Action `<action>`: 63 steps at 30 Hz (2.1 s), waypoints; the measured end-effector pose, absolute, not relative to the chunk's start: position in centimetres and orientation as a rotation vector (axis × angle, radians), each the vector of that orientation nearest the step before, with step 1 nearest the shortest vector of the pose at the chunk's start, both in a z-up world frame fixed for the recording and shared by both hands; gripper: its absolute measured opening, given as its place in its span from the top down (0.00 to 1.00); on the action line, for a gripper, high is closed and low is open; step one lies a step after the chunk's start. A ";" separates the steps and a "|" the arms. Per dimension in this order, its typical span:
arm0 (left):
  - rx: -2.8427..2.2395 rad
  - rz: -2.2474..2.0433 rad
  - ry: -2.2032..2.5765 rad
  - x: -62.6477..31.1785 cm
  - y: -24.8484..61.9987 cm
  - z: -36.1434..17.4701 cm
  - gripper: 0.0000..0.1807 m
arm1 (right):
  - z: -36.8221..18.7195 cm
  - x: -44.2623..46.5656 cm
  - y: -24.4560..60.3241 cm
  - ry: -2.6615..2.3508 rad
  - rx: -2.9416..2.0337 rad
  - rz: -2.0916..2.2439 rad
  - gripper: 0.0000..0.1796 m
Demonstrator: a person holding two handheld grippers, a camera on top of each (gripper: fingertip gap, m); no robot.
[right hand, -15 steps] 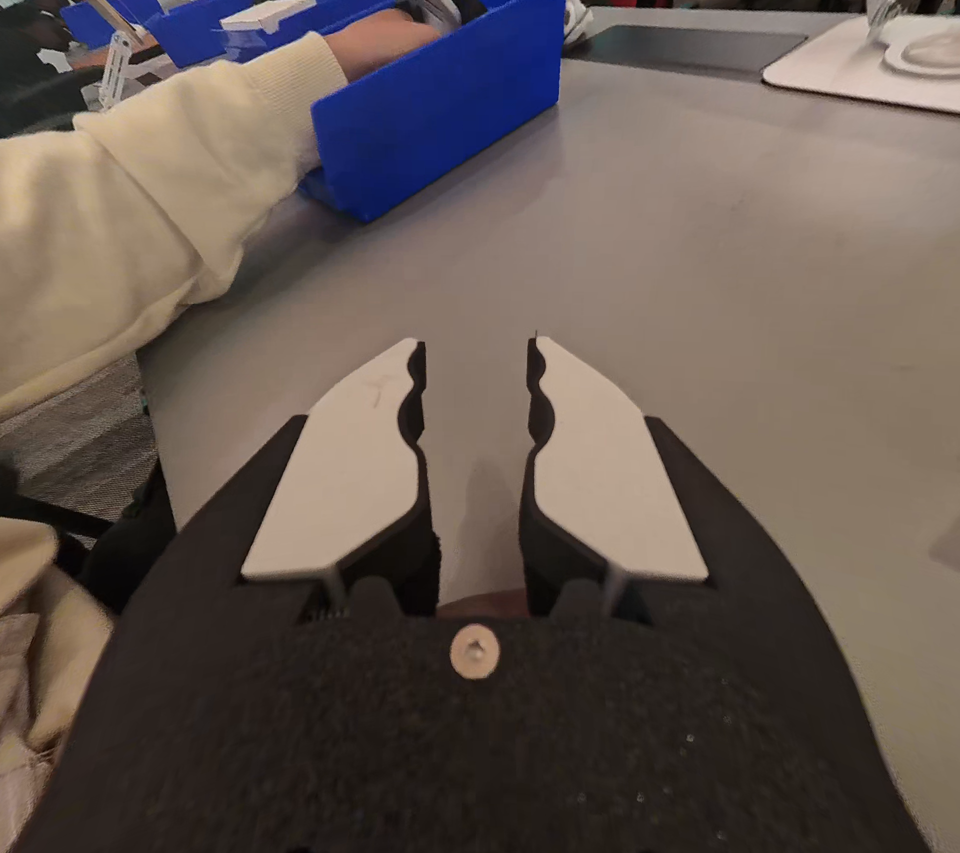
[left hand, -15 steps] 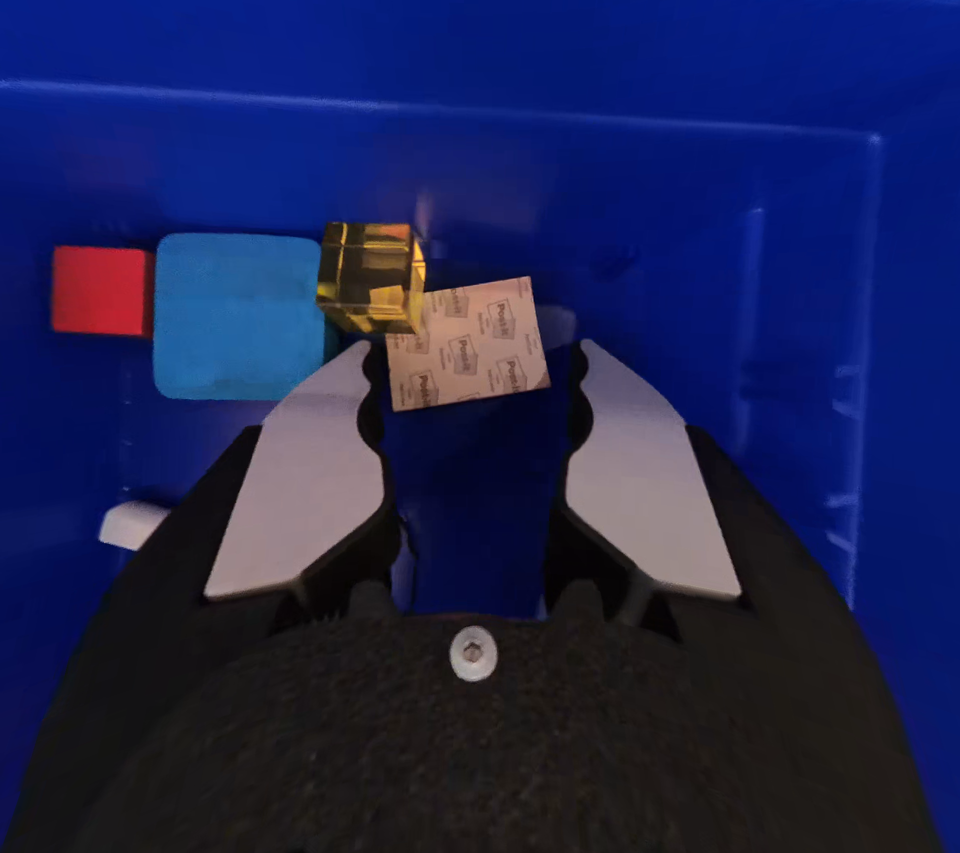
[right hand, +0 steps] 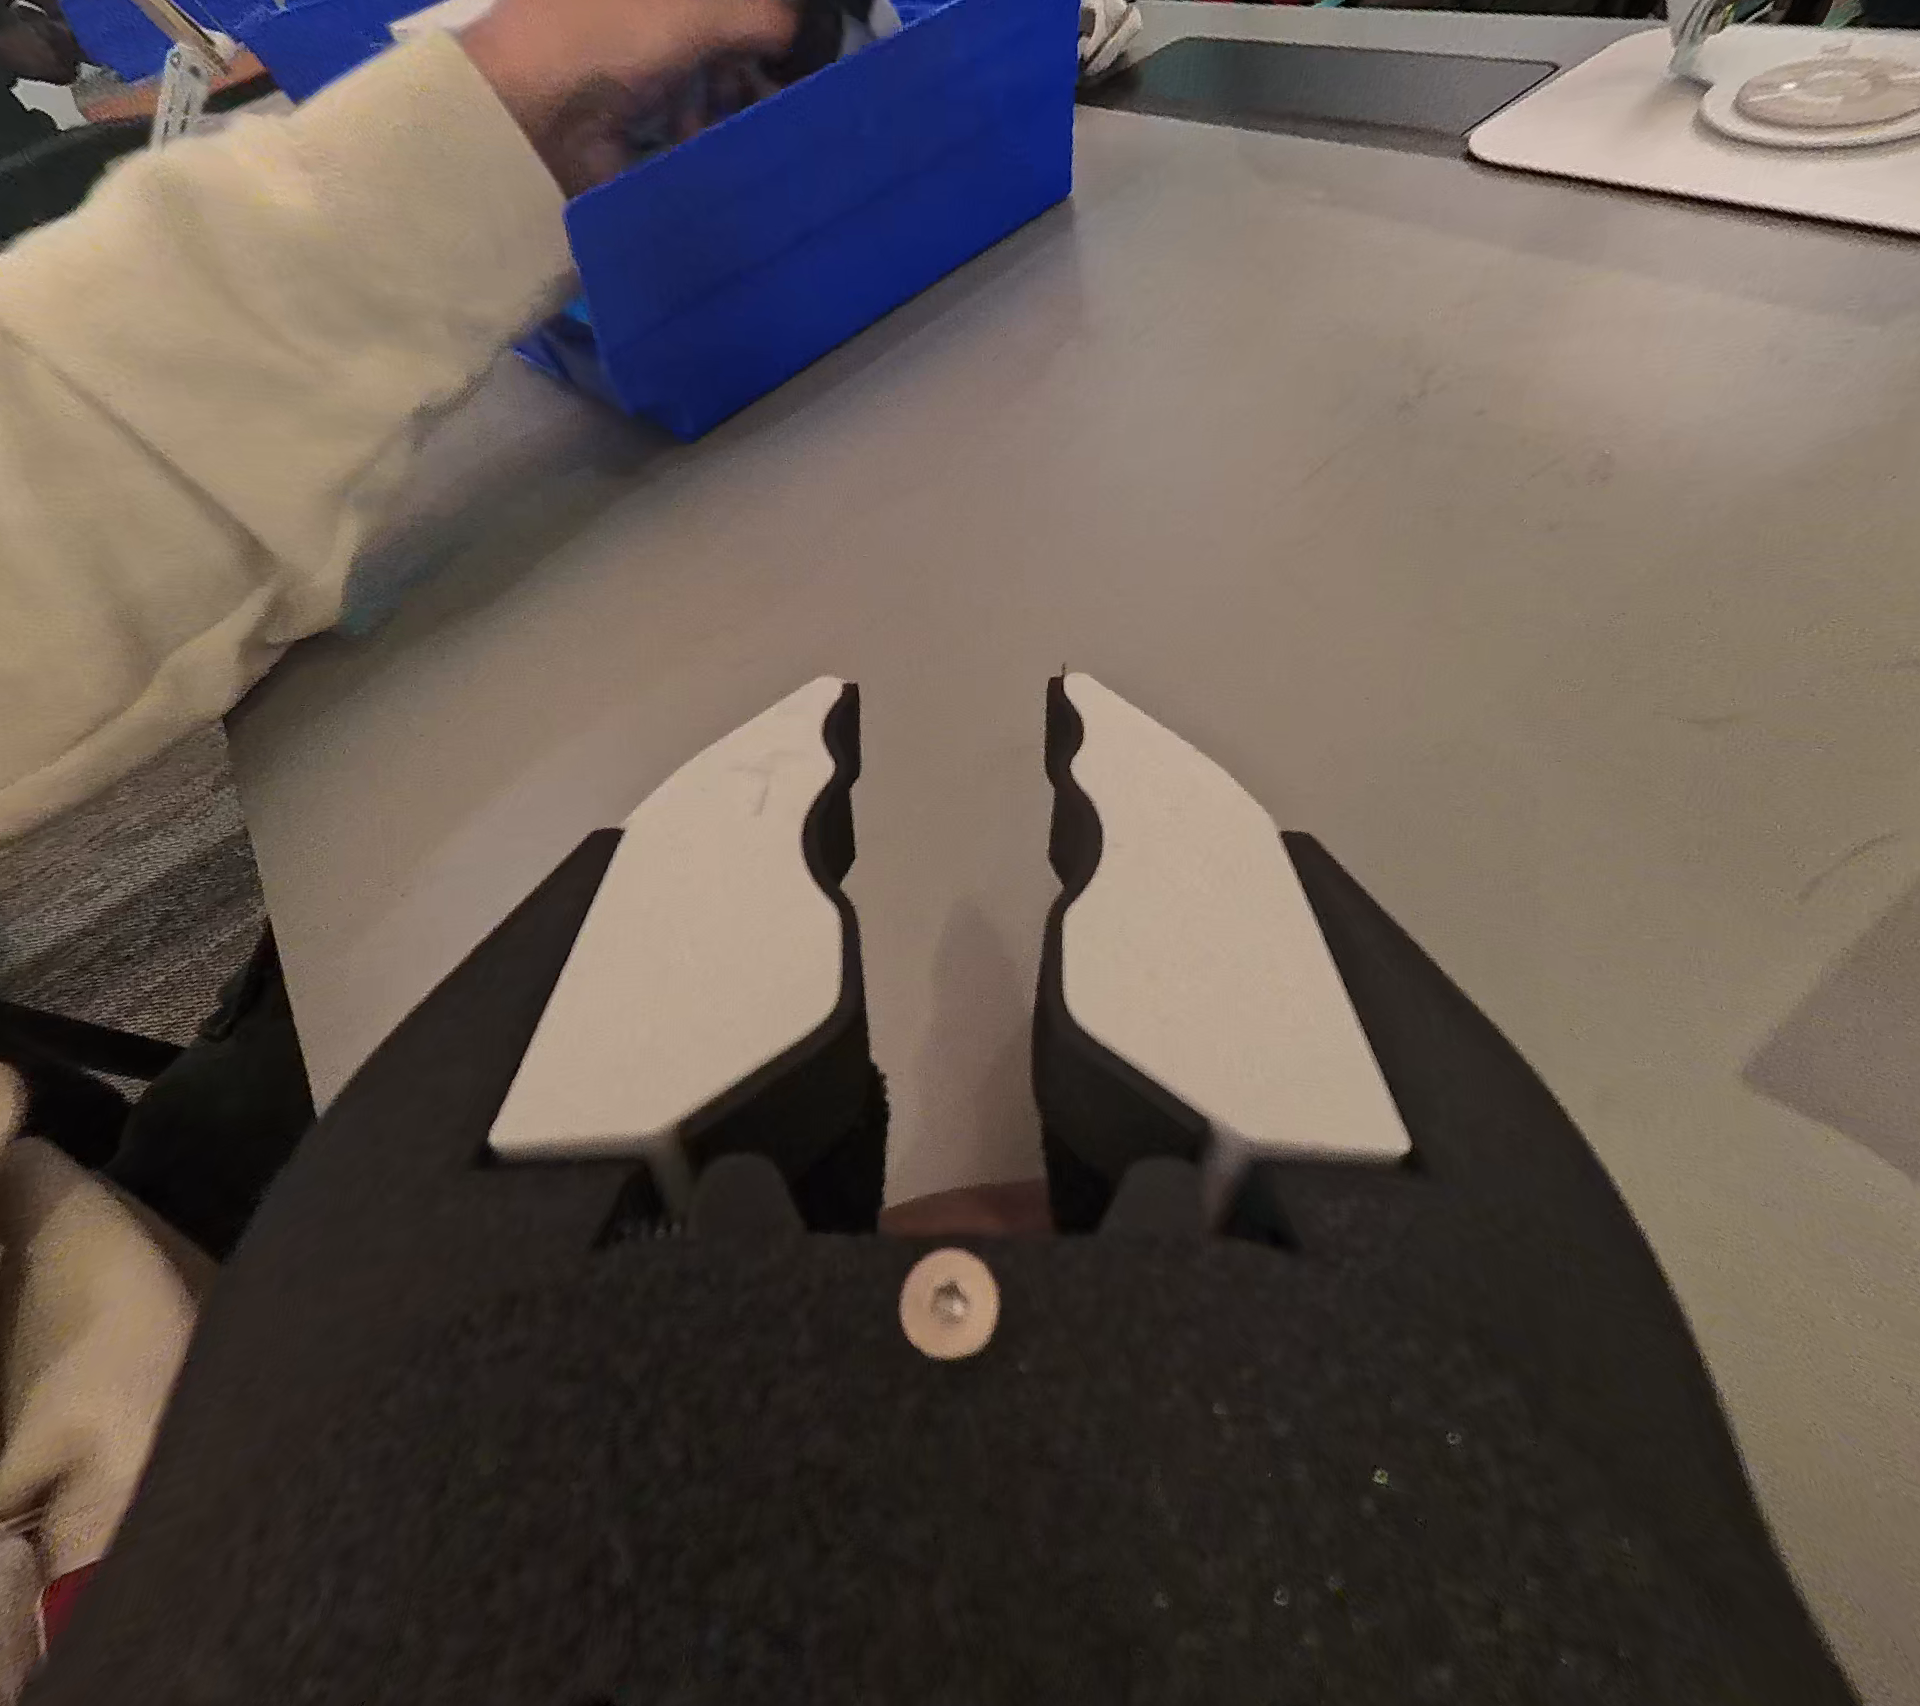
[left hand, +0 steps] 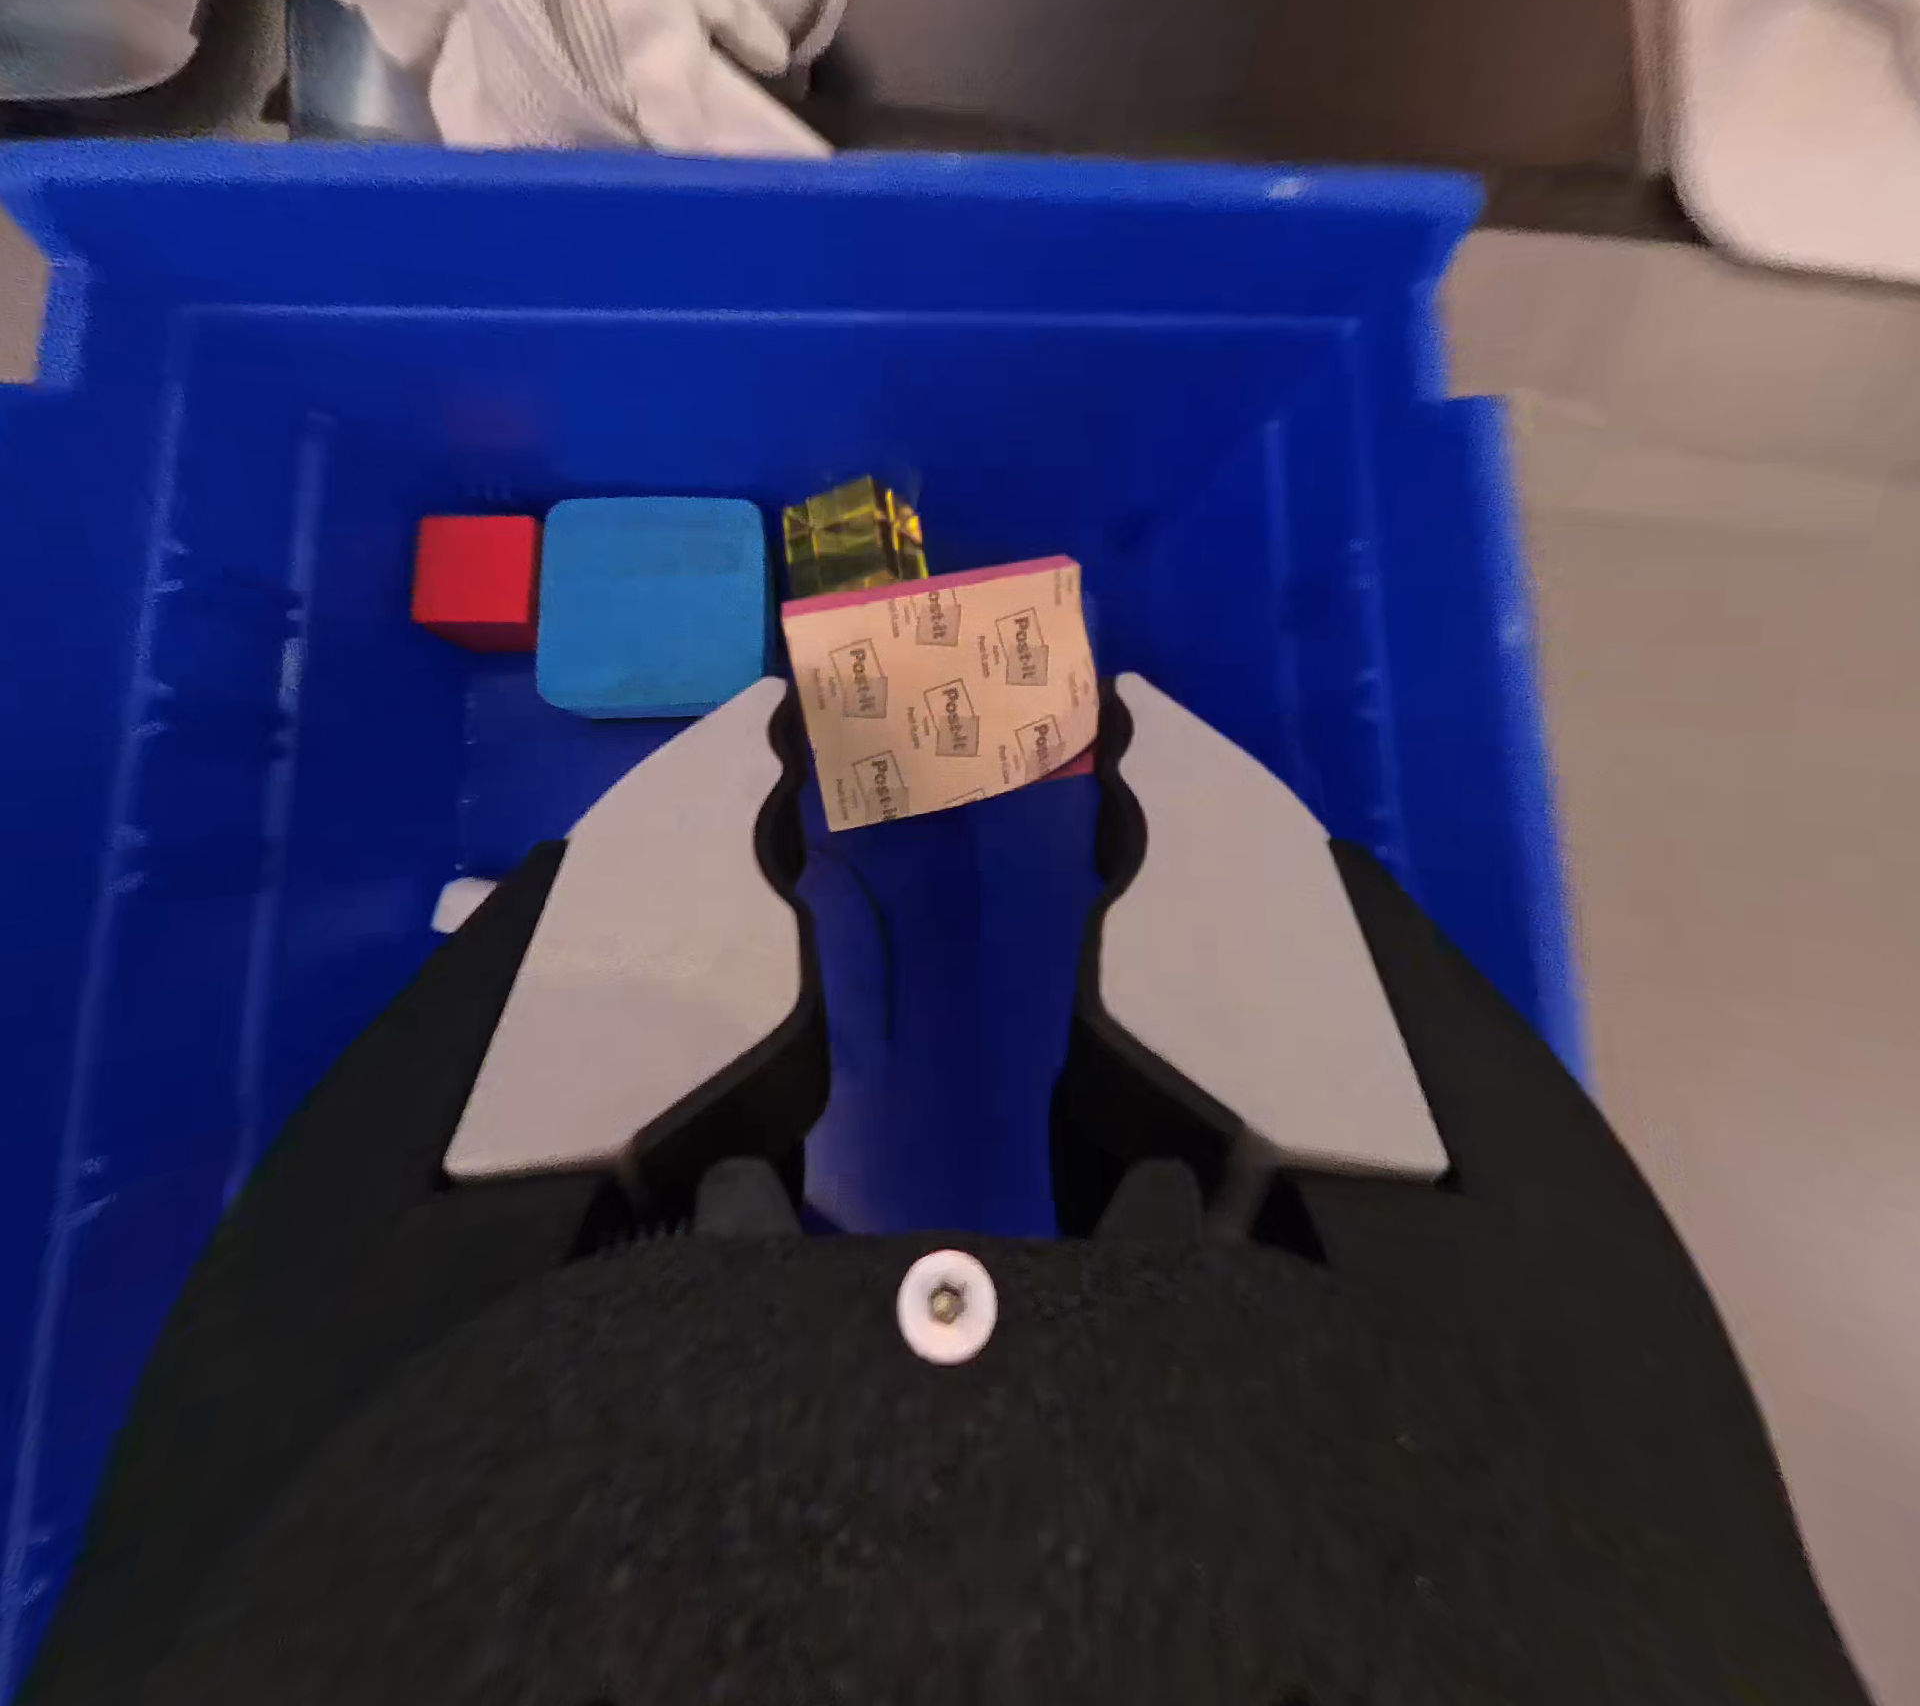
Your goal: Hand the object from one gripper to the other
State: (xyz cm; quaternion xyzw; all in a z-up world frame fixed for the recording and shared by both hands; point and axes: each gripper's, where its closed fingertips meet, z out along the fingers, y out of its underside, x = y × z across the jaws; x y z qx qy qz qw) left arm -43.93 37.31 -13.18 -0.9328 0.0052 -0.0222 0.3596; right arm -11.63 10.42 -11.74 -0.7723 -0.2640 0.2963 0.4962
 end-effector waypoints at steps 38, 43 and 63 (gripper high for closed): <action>-1.624 -1.620 0.401 -13.9 22.5 6.4 0.62 | 4.2 -12.1 23.4 -0.401 -1.386 0.140 0.95; -1.616 -1.254 0.871 -15.8 21.5 6.6 0.64 | 5.0 -13.6 20.2 -0.666 -1.343 0.880 0.95; -1.639 -1.024 1.231 -13.3 17.9 3.8 0.95 | 1.0 -15.1 17.7 -0.798 -1.459 1.397 0.93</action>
